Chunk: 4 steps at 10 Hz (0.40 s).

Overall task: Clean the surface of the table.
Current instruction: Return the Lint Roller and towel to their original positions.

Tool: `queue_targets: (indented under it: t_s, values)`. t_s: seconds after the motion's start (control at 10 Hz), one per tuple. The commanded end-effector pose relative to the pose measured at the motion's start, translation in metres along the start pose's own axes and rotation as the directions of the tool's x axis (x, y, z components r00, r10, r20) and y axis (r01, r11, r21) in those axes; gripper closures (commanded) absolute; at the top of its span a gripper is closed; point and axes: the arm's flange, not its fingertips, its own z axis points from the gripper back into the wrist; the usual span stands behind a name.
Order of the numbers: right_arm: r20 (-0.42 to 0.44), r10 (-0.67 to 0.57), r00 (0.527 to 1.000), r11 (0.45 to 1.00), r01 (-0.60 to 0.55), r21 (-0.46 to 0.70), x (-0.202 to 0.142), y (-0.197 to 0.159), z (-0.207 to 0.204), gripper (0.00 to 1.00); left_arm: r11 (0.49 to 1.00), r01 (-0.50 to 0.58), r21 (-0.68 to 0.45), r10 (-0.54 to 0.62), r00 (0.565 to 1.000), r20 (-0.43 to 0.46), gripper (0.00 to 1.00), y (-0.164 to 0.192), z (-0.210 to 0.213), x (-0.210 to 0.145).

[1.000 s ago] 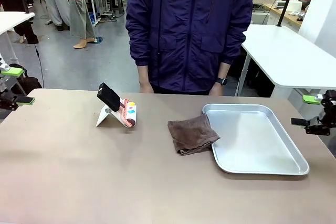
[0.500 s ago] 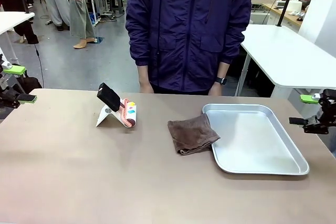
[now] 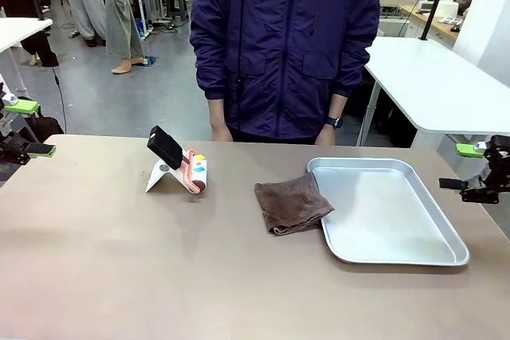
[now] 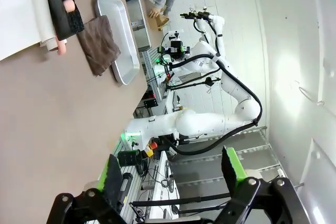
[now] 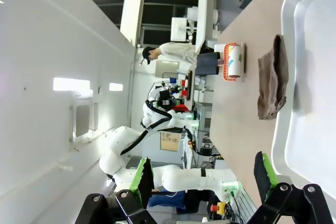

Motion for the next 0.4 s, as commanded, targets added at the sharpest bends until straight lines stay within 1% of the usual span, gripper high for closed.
queue_targets:
  t_s: [0.0, 0.3]
  values:
    - [0.011, -0.018, 1.000, 1.000, 0.018, -0.015, 0.0012, 0.0062, 0.0003, 0.00, 1.000, 0.006, -0.004, -0.005, 1.000, 0.016, 0.00, -0.0006, -0.0029, -0.0022]
    - [0.011, -0.018, 1.000, 1.000, 0.018, -0.015, 0.0012, 0.0062, 0.0003, 0.00, 1.000, 0.006, -0.004, -0.005, 1.000, 0.016, 0.00, -0.0006, -0.0029, -0.0022]
